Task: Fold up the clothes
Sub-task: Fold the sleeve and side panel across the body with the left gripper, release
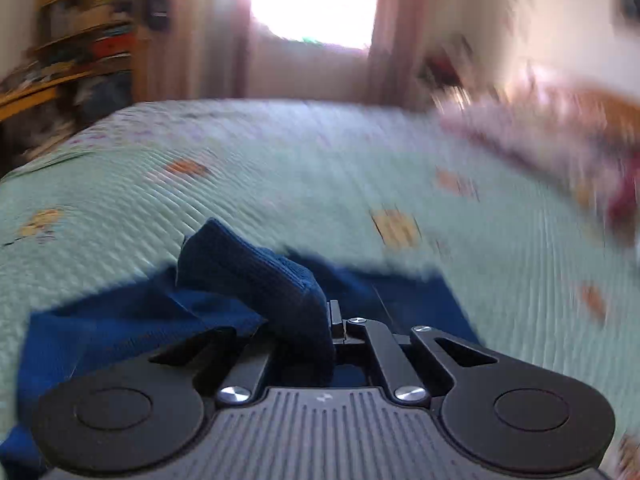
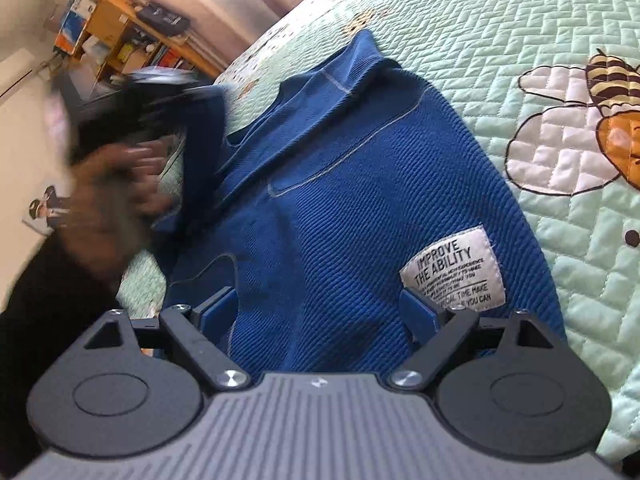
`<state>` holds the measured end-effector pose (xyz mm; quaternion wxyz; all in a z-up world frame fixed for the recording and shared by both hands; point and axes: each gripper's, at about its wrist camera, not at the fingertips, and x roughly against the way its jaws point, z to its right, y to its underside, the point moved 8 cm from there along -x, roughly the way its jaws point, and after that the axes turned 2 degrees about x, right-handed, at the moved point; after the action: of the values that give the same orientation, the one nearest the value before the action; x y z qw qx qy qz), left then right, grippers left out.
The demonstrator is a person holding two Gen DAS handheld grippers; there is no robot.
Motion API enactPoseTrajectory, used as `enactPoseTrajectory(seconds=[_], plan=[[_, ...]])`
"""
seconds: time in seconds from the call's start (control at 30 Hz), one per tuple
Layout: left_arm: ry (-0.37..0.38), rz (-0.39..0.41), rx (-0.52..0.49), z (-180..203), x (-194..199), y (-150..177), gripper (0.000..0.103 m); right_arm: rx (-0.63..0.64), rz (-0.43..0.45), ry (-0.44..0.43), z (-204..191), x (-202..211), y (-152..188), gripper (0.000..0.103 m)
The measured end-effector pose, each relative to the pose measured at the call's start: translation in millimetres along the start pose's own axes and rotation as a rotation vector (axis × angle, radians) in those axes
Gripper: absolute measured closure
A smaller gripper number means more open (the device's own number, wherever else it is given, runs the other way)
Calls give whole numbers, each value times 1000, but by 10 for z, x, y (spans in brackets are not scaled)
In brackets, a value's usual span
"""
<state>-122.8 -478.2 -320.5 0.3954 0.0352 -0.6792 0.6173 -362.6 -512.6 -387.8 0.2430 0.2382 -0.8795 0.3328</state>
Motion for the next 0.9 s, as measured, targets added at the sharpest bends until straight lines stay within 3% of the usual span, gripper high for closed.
enactPoseTrajectory(seconds=[0.1,0.2,0.33,0.5,0.57,0.63,0.7,0.8,0.9], plan=[[-32,-73,-131,245,-154,295,101,-1,-25,-54,-56,41,6,15],[-50,-140,-170,258,-234,433,97,-54,-35,-102,-12,60,13,15],[-47,-144,-197,396,-239,310,73,-111,-24,-137,61,96,17,15],[-51,-160,-226,666,-370,132,61,-154,-19,-152,102,166,22,15],[-47,-142,-278,788,-351,106,49,-160,-13,-150,107,204,22,15],[-119,-122,-337,811,-344,96,22,-160,-8,-144,114,231,16,15],[-180,-132,-352,738,-357,127,13,-165,-4,-139,129,250,6,15],[-207,-171,-420,672,-340,261,13,-175,0,-138,149,264,-18,15],[-196,-120,-476,617,-79,328,13,-185,8,-146,156,291,-70,15]])
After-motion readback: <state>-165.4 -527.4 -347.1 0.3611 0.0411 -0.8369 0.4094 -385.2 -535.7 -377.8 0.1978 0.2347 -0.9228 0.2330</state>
